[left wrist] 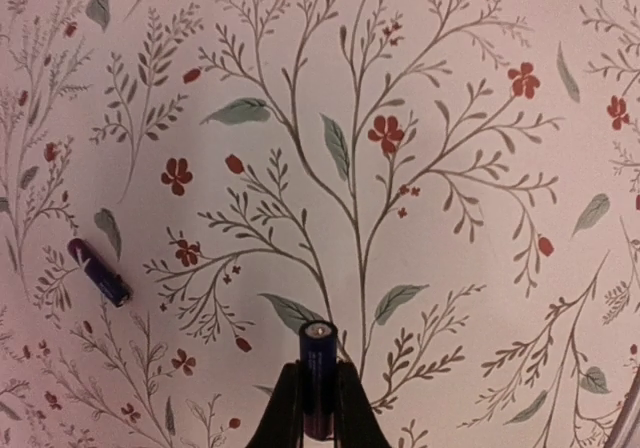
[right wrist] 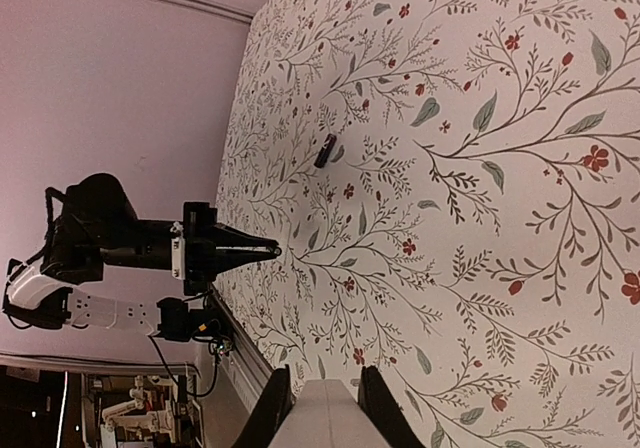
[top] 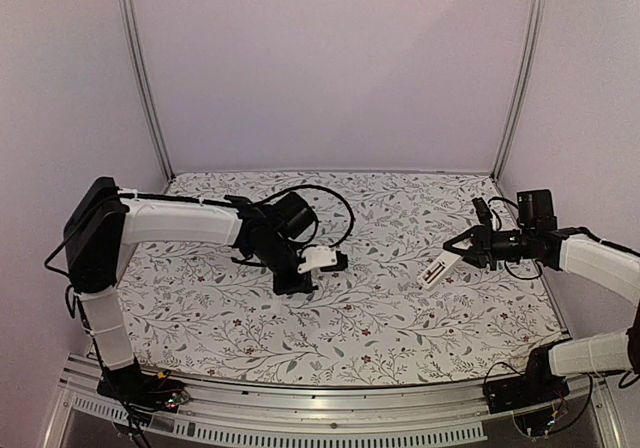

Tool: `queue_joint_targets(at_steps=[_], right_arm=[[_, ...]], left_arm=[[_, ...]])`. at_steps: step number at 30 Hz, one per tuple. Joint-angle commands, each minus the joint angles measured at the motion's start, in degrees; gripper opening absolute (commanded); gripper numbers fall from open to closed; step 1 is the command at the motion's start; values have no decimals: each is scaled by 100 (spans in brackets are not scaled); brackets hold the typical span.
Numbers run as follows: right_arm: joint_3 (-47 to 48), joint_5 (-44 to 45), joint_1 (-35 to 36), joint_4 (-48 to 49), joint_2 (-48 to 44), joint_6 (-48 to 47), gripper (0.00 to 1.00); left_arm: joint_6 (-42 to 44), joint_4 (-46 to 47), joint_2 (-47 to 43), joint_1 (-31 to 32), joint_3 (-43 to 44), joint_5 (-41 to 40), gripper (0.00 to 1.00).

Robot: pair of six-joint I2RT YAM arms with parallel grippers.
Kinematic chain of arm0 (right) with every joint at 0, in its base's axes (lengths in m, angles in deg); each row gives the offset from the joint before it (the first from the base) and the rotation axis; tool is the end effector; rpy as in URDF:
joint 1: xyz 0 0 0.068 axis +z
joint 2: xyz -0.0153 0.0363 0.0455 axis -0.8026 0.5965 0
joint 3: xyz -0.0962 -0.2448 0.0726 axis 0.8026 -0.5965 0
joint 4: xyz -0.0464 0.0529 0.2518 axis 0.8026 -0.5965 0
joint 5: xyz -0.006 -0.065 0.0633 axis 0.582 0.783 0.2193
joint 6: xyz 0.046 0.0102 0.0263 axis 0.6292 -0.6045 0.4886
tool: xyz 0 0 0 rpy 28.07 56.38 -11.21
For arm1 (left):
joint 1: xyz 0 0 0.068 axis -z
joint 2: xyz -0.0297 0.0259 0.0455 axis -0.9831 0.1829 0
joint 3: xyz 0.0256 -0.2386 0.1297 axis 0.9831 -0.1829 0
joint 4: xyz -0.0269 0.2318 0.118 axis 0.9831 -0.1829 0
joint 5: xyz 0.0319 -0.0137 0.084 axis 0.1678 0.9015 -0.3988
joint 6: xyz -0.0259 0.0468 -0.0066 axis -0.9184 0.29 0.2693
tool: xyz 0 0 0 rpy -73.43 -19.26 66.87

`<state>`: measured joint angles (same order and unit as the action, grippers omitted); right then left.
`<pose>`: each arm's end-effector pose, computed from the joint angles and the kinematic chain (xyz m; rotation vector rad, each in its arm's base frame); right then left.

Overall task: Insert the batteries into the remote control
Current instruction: Pick up the battery from the center of the board, then load the battery into the battery compartment.

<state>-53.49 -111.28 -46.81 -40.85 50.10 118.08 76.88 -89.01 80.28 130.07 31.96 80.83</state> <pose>0.2212 0.0534 0.2172 0.0009 2.3252 1.3614 0.2383 -0.2977 0.1708 1.8937 2.0911 -0.2679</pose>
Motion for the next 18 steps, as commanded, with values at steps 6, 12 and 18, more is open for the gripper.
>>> queue_joint_targets(at_steps=[6,12,18], right_arm=[[787,378,1072,-116,402,247,0],[1254,651,1759,-122,803,397,0],[1628,954,2296,-108,1190,627,0]], left_arm=[[-3354,3406,-2050,546,-1320,199,0],[-5123,4664,-2655,672,-1747,-310,0],[-4897,4413,-2623,1110,-1602,-977,0]])
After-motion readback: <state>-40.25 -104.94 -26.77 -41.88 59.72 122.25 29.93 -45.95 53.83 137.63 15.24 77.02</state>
